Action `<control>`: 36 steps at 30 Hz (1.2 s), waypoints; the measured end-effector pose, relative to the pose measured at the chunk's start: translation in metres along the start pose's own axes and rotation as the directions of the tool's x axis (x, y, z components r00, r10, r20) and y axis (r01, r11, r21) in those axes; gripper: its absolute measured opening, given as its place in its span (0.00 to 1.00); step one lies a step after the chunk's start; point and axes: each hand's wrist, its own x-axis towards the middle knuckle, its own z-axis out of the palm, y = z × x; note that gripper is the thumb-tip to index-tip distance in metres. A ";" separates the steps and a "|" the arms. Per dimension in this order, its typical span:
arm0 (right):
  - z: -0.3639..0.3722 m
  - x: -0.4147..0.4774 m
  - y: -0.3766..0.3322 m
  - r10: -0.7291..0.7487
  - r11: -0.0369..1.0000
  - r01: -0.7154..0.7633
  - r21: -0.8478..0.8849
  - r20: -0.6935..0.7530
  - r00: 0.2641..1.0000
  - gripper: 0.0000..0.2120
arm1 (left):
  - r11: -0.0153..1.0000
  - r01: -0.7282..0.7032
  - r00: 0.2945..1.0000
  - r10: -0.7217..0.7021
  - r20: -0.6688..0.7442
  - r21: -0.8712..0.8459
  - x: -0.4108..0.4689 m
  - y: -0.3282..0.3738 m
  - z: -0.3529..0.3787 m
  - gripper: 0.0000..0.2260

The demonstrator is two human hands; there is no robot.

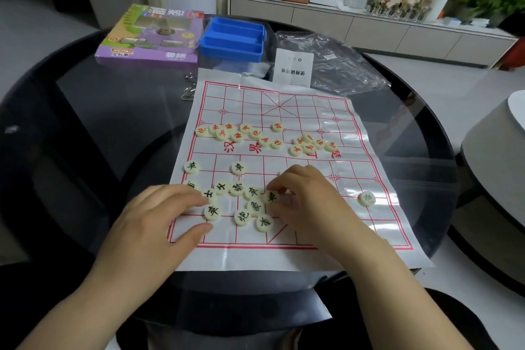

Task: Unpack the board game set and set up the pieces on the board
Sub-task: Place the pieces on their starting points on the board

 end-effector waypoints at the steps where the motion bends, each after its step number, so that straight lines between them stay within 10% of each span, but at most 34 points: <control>1: -0.006 -0.005 0.003 0.009 1.000 -0.008 0.022 -0.029 1.000 0.14 | 0.998 -0.053 0.999 0.052 0.010 0.033 0.000 0.002 0.001 0.16; 6: -0.048 -0.057 0.034 0.145 0.982 -0.107 0.155 -0.255 0.956 0.11 | 0.973 -0.228 0.969 0.230 0.086 -0.034 -0.004 0.033 0.015 0.19; 18: -0.058 -0.113 0.086 0.274 0.961 -0.275 -0.008 -0.071 0.959 0.09 | 0.897 -0.410 0.883 0.345 0.320 0.164 -0.012 0.066 0.052 0.28; 30: -0.057 -0.111 0.086 0.261 0.965 -0.255 0.055 -0.128 0.957 0.15 | 0.896 -0.410 0.887 0.348 0.305 0.172 -0.013 0.063 0.055 0.26; 36: -0.063 -0.084 0.050 0.199 0.977 -0.180 0.113 -0.181 0.963 0.17 | 0.953 -0.301 0.952 0.300 0.057 0.023 -0.006 0.053 0.039 0.20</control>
